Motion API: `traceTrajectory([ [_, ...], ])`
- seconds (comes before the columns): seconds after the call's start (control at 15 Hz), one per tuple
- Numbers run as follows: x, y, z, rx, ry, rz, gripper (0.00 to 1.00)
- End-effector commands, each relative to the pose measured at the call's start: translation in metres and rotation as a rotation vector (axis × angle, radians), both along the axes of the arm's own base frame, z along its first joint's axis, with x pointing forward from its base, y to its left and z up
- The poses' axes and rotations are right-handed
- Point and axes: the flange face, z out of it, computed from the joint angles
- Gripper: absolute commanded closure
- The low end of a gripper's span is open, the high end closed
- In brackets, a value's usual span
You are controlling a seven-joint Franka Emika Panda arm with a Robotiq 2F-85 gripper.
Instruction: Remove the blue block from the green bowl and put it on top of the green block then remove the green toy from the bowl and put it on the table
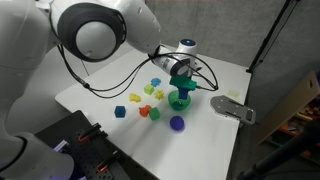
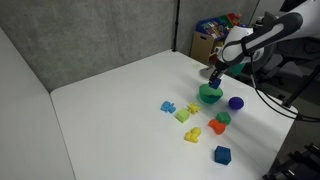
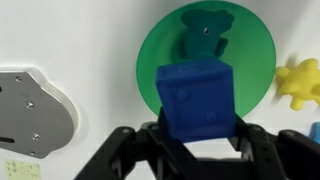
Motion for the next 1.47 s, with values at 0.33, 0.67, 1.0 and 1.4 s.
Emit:
traceTrajectory([
  [0.33,-0.074,-0.056,0.030,-0.108,0.116,-0.111,0.69],
  [0.67,-0.133,-0.093,0.005,-0.165,0.223,-0.199,0.69],
  [1.0,-0.186,-0.111,-0.010,-0.161,0.270,-0.239,0.69],
  [1.4,-0.220,-0.113,-0.024,-0.141,0.214,-0.272,0.69],
])
